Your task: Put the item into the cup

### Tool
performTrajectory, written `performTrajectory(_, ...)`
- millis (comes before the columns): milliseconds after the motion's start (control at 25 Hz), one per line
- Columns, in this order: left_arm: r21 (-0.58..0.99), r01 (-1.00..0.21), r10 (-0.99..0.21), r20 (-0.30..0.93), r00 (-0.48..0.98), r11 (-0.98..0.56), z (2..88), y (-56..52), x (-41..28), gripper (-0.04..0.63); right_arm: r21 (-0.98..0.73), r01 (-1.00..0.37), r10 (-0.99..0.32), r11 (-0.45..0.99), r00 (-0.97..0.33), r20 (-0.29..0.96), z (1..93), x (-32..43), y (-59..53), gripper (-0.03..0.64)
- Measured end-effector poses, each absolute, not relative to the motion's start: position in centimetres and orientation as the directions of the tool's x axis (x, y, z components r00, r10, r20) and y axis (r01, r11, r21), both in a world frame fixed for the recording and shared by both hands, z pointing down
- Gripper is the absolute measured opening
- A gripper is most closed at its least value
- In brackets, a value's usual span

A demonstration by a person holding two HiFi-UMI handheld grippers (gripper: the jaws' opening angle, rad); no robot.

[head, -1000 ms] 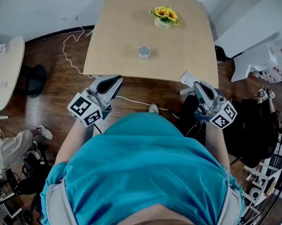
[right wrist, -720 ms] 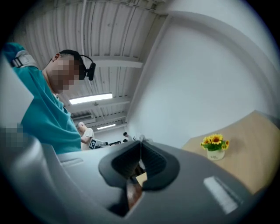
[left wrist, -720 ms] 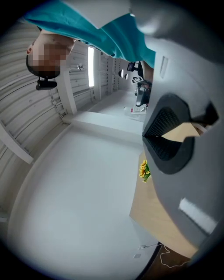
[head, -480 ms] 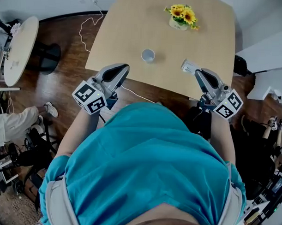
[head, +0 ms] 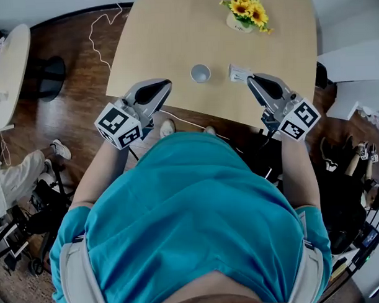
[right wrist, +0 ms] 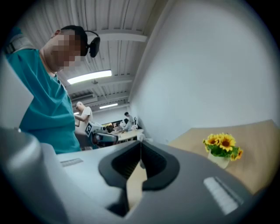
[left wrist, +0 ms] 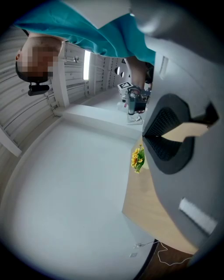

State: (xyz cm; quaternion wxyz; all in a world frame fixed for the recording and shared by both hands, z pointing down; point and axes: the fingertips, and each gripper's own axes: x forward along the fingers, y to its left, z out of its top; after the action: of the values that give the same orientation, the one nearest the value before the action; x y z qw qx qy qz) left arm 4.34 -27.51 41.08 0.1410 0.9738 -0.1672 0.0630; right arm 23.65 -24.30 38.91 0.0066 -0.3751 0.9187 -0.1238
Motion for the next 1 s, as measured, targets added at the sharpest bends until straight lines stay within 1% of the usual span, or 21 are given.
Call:
performTrajectory(280, 0.283, -0.338, -0.301, 0.169, 0.939, -0.898, 42.8, -27.5, 2.2, 0.003, -0.084, -0.654, -0.605, 0.752, -0.736, 0.304, 41.5, 19.6, -26.3, 0.008)
performTrajectory(520, 0.337, -0.377, -0.332, 0.184, 0.925, -0.863, 45.2, -29.2, 1.9, 0.003, 0.02, -0.533, -0.462, 0.846, -0.714, 0.527, 46.5, 17.3, -29.6, 0.008)
performTrajectory(640, 0.349, -0.37, -0.325, 0.183, 0.928, -0.861, 45.0, -29.4, 1.0, 0.003, 0.076, -0.459, -0.399, 0.885, -0.664, 0.632, 47.8, 15.2, -30.4, 0.008)
performTrajectory(800, 0.358, -0.369, -0.319, 0.193, 0.928, -0.858, 45.5, -29.1, 0.1, 0.003, 0.143, -0.338, -0.32, 0.93, -0.558, 0.766, 51.4, 13.6, -30.8, 0.008)
performTrajectory(1000, 0.386, -0.374, -0.325, 0.188, 0.927, -0.843, 46.0, -28.7, -0.6, 0.003, 0.187, -0.219, -0.267, 0.958, -0.428, 0.864, 55.2, 12.8, -31.0, 0.008)
